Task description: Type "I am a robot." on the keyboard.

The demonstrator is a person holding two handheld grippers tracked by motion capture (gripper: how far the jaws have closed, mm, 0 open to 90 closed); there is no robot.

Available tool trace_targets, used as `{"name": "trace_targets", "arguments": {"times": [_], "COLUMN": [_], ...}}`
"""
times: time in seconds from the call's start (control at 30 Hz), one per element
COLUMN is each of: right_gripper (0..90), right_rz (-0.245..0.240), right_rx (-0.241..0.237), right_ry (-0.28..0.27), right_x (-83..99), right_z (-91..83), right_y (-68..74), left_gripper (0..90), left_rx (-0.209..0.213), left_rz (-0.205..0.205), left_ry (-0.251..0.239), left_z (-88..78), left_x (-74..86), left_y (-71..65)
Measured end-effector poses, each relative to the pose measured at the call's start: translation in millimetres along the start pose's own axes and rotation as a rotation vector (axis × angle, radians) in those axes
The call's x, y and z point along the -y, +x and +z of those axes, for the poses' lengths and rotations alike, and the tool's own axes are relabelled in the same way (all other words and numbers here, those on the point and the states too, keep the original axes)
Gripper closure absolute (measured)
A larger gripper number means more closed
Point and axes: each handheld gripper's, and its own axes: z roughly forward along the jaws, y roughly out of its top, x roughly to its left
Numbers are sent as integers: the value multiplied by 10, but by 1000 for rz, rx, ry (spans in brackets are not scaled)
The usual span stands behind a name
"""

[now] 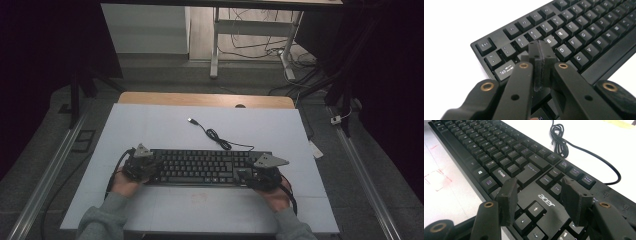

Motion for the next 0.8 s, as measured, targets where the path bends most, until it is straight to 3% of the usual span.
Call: {"name": "trace_targets", "arguments": {"times": [0.1, 0.4, 0.8], "right_gripper": [476, 475, 474], "right_rz": [0, -1, 1], "right_rx": [0, -2, -1], "right_ry": [0, 3, 7], "right_x": [-1, 2, 2], "right_z": [0, 3, -1], "right_y": [2, -6, -12], "left_gripper": [830, 559, 457], "left_rx": [6, 1, 29], "left_rz": [-12, -42, -14], "left_ry": [-25, -61, -83], "left_z": [-40, -88, -128], "left_x": [-8, -15, -54], "left_y": [17, 47, -21]}}
